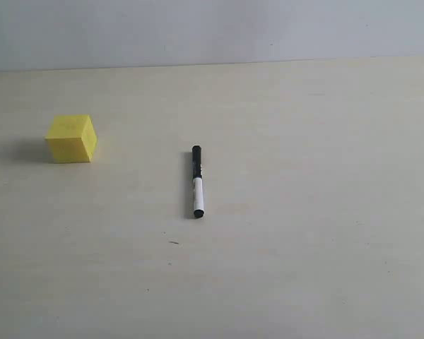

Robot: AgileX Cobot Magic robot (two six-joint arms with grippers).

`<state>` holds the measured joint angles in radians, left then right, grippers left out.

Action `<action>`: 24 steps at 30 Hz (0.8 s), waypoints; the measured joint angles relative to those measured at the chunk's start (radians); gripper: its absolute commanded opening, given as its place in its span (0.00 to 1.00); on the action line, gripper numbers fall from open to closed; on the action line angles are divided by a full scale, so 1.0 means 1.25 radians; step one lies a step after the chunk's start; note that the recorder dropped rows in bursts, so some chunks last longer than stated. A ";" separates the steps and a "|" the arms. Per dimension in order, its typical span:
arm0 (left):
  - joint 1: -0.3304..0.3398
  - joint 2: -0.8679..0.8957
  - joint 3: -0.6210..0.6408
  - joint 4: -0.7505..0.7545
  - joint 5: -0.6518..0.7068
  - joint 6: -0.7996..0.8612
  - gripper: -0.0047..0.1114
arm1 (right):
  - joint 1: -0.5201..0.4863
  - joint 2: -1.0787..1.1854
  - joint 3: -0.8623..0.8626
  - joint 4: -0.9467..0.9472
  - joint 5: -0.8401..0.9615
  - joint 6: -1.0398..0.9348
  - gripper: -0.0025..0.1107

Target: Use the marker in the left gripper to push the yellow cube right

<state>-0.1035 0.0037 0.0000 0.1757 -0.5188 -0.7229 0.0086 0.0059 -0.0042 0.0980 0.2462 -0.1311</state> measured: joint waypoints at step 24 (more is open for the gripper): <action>-0.205 1.082 -0.855 -0.354 1.104 0.420 0.04 | 0.000 0.000 0.000 0.000 -0.002 0.000 0.02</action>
<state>-0.3598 1.3568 -1.0688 -0.2672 0.8615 -0.1983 0.0086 0.0059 -0.0042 0.0980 0.2440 -0.1311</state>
